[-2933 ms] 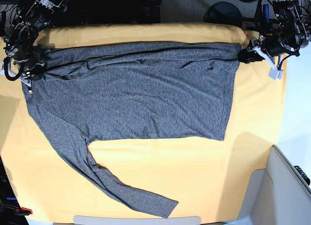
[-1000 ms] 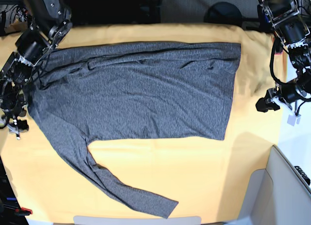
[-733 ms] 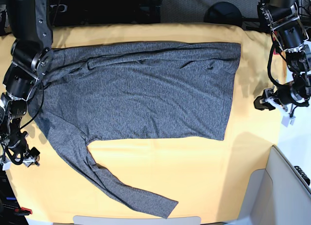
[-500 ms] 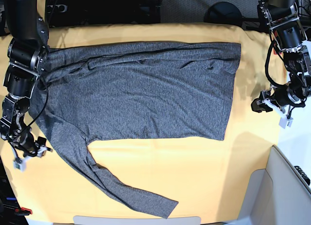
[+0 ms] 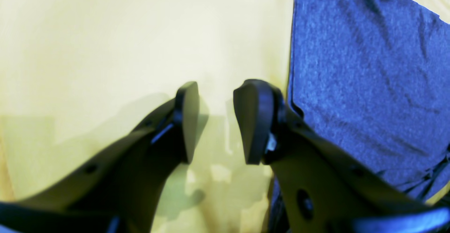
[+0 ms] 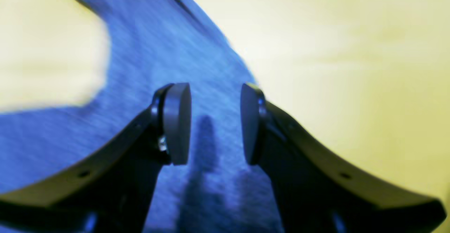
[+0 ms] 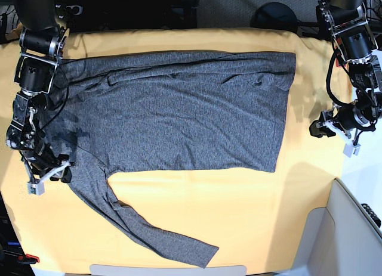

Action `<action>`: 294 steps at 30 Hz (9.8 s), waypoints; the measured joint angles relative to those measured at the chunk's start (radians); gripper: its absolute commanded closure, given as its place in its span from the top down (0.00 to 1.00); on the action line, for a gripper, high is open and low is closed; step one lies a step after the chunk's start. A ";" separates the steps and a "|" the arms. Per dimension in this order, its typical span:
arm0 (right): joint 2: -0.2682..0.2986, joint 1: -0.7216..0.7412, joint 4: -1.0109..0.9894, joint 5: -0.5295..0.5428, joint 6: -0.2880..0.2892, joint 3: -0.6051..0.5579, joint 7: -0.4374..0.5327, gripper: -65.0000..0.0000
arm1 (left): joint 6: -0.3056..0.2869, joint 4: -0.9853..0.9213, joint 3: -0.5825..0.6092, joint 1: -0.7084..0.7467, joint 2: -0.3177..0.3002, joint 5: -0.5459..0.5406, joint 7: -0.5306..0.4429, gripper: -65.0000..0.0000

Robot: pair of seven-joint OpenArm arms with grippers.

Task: Fold the T-shirt properly
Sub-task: 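Move both grippers along the shirt sides to the hem corners, then pinch the hem corners of the grey shirt with both grippers, then lift the hem and fold it over toward the shoulder edge, then lower the folded hem onto the shirt and open both grippers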

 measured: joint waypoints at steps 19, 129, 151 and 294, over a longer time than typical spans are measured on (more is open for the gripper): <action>0.157 0.260 -0.483 0.056 0.201 0.057 -0.187 0.34 | 0.000 0.001 0.000 0.006 -0.014 -0.003 0.002 0.33; 0.024 0.147 -0.485 -0.122 0.131 0.034 0.196 0.08 | 0.001 -0.642 0.520 -0.472 0.155 -0.008 -0.366 0.28; 0.010 -0.027 -0.185 -0.137 0.138 0.032 0.149 0.08 | 0.000 -0.161 0.372 -0.297 0.058 -0.003 -0.061 0.00; -0.003 -0.628 0.645 0.140 0.224 0.308 -0.251 0.00 | -0.008 0.759 0.124 0.364 0.005 -0.010 0.200 0.00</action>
